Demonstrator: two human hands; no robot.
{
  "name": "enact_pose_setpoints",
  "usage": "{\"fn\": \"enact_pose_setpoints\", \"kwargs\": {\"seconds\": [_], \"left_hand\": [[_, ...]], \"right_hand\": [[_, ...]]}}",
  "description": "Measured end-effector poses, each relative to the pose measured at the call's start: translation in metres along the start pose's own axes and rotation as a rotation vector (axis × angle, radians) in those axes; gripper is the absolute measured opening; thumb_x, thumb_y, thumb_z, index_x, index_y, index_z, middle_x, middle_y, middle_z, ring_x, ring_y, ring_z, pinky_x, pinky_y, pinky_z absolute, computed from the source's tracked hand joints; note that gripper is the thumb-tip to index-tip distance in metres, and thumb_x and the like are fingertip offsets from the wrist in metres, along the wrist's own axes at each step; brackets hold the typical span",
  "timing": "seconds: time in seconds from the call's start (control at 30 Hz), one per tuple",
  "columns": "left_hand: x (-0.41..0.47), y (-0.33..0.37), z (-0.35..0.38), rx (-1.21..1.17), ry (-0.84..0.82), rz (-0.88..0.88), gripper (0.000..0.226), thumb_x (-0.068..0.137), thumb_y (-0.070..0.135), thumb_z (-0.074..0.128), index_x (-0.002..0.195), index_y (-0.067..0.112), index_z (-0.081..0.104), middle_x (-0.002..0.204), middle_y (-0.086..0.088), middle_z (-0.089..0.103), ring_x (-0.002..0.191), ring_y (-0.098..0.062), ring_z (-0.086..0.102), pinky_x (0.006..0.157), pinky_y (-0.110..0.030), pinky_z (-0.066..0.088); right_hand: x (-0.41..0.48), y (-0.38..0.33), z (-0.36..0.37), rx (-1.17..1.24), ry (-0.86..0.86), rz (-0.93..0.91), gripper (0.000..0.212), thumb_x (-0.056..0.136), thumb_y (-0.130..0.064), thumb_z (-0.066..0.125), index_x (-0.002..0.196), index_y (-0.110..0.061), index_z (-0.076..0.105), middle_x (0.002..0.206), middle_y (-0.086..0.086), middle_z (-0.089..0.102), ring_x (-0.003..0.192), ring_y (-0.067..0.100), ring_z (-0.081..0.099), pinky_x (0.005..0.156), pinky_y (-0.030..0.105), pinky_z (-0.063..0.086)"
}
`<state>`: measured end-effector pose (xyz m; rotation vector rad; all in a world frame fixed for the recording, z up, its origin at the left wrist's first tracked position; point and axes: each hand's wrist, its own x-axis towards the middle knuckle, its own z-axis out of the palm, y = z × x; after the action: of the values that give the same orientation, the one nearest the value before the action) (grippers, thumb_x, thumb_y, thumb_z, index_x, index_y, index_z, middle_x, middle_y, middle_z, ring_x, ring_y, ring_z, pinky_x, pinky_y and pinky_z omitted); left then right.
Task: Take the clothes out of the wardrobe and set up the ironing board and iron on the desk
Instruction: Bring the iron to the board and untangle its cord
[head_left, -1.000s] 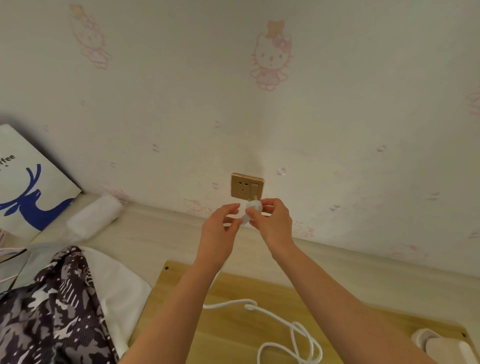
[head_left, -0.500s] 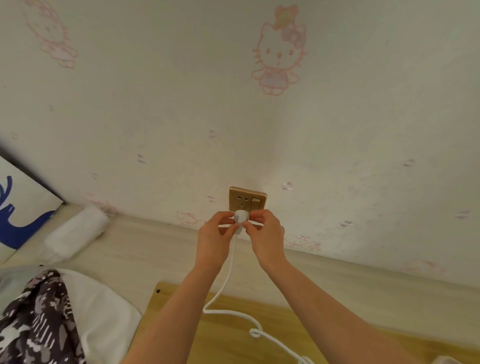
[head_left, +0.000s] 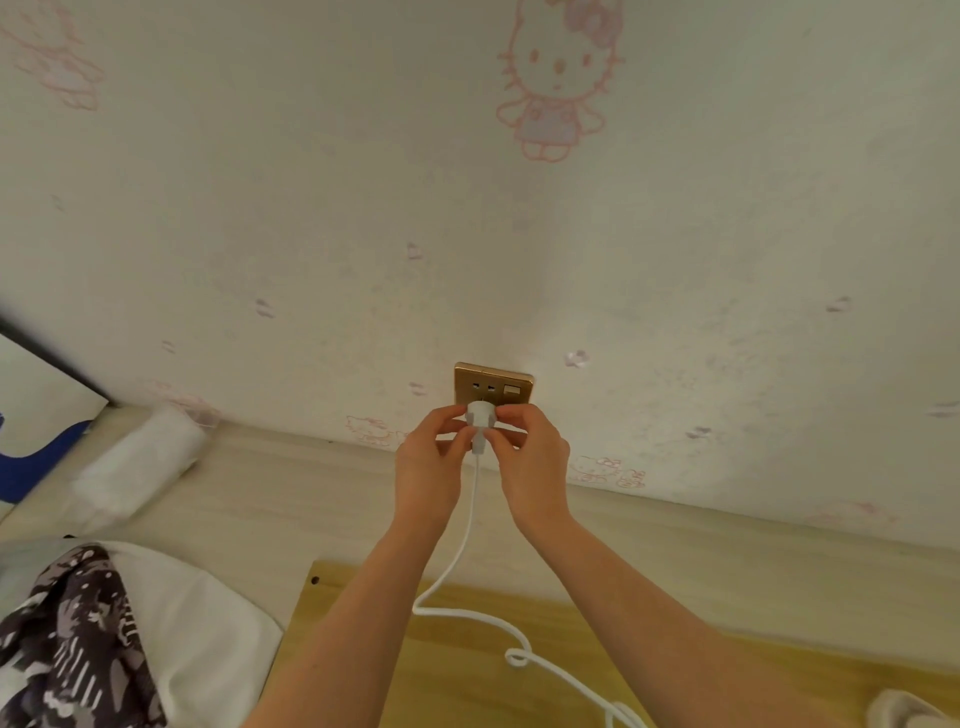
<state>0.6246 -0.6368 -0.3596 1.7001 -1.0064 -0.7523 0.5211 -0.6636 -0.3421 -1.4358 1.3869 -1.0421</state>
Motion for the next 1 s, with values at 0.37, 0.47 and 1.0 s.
{"fn": "enact_pose_setpoints", "kwargs": {"seconds": [0.37,0.47,1.0], "left_hand": [[0.0053,-0.0076,0.0021,-0.042,0.000,-0.012,0.021,0.093,0.025,0.059,0.111,0.034,0.063,0.099,0.012,0.069,0.092,-0.013,0.067,0.087,-0.042,0.056],[0.0076,-0.0087,0.0027,-0.054,0.000,0.002,0.021,0.093,0.025,0.059,0.111,0.035,0.064,0.101,0.012,0.070,0.092,-0.012,0.068,0.086,-0.042,0.056],[0.0084,-0.0073,0.0017,-0.008,0.005,0.003,0.018,0.094,0.026,0.057,0.106,0.039,0.060,0.094,0.016,0.069,0.083,-0.006,0.068,0.081,-0.039,0.057]], "right_hand": [[0.0014,0.0090,0.0079,-0.021,0.082,-0.056,0.018,0.088,-0.005,0.064,0.096,-0.020,0.062,0.101,-0.002,0.064,0.078,-0.015,0.060,0.066,-0.002,0.041],[0.0016,0.0082,0.0079,-0.036,0.084,-0.075,0.017,0.089,-0.008,0.064,0.096,-0.023,0.060,0.102,-0.003,0.063,0.078,-0.007,0.060,0.069,-0.002,0.042],[0.0032,0.0037,0.0046,-0.071,0.050,-0.063,0.012,0.089,-0.018,0.065,0.094,-0.027,0.059,0.092,-0.011,0.065,0.079,-0.002,0.060,0.064,0.007,0.045]]}}
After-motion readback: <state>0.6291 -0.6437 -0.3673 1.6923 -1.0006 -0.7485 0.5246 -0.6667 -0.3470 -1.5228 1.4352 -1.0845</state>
